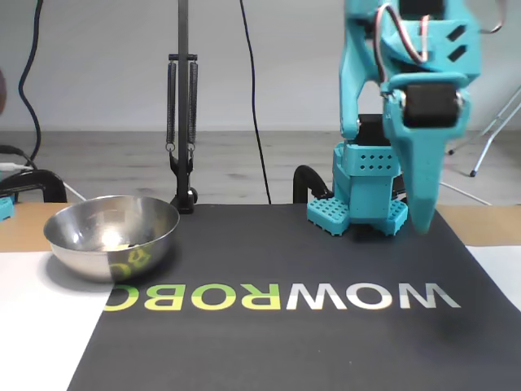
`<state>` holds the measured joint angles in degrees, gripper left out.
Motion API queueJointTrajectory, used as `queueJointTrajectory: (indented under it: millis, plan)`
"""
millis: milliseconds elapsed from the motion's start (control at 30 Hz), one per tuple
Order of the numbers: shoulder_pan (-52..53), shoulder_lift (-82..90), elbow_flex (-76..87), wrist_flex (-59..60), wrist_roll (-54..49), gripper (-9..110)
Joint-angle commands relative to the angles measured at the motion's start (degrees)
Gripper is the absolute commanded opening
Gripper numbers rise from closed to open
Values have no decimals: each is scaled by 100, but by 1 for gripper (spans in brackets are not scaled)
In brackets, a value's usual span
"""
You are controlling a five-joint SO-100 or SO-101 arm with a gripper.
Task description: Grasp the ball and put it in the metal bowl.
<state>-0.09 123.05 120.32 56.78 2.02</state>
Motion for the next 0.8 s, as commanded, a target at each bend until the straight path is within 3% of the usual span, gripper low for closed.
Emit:
queueJointTrajectory:
  millis: [0,767]
  plan:
    - [-18,940,580,-334,18,0]
    - [-9,6381,4711,-1819,-18,0]
